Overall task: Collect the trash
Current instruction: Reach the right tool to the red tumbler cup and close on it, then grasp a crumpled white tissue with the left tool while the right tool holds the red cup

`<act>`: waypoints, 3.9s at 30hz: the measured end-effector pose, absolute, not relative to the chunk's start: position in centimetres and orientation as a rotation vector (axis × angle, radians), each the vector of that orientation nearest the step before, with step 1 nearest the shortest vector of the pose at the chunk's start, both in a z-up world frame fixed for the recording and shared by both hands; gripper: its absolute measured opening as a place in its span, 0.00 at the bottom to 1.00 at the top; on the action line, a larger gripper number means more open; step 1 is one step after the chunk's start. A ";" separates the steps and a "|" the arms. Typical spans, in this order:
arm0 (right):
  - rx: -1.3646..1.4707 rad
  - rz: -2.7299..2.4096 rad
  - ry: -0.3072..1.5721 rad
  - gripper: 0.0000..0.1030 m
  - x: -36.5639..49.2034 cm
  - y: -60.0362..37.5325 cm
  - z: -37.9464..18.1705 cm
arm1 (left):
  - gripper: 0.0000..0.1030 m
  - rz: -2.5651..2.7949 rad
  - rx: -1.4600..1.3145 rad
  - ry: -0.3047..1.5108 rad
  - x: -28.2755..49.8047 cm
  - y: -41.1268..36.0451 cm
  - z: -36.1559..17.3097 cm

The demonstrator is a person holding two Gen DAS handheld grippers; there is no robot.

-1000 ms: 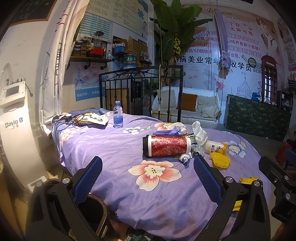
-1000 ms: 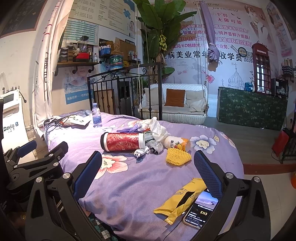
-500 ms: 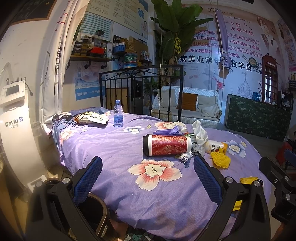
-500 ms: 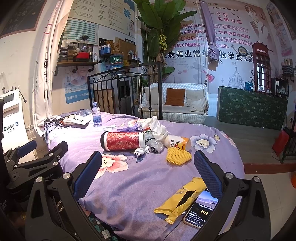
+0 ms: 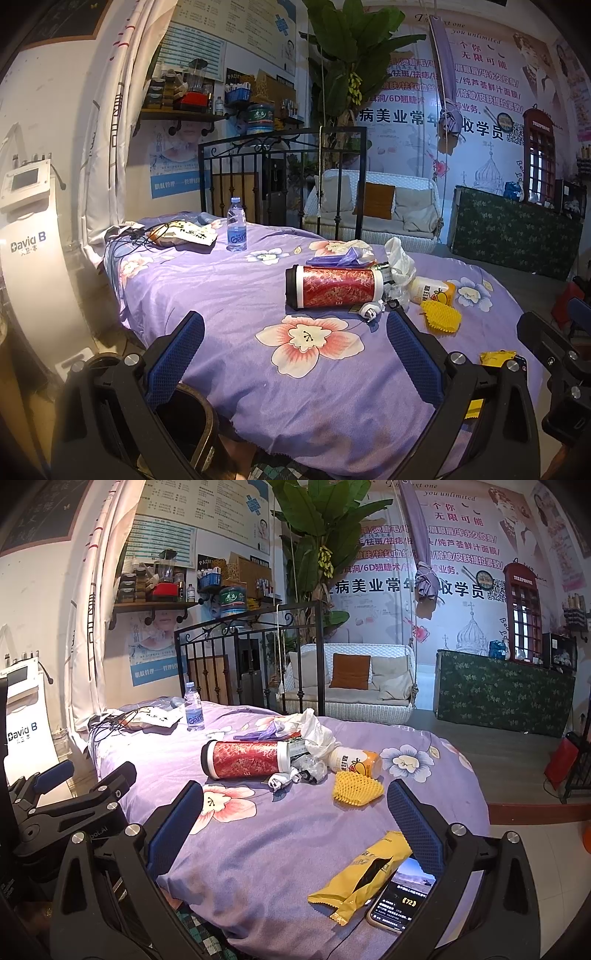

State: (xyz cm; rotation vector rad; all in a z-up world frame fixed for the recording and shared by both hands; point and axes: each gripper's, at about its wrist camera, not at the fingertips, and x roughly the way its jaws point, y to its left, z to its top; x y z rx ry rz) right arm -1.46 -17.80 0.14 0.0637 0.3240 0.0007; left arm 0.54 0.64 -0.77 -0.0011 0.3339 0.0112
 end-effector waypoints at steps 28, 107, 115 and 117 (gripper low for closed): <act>0.098 0.190 0.809 0.96 10.7 -21.3 -6.9 | 0.94 -0.166 0.054 0.728 9.6 1.5 -7.3; -0.050 0.263 0.696 0.79 24.7 -24.7 -0.8 | 0.49 -0.430 0.121 1.030 32.2 -9.2 -12.7; 0.020 0.270 0.713 0.79 24.4 -25.9 -1.8 | 0.34 -0.438 0.023 1.023 30.6 -7.6 -11.9; 0.036 0.272 0.715 0.79 24.3 -26.2 -1.9 | 0.34 -0.442 0.012 1.003 29.5 -7.1 -11.1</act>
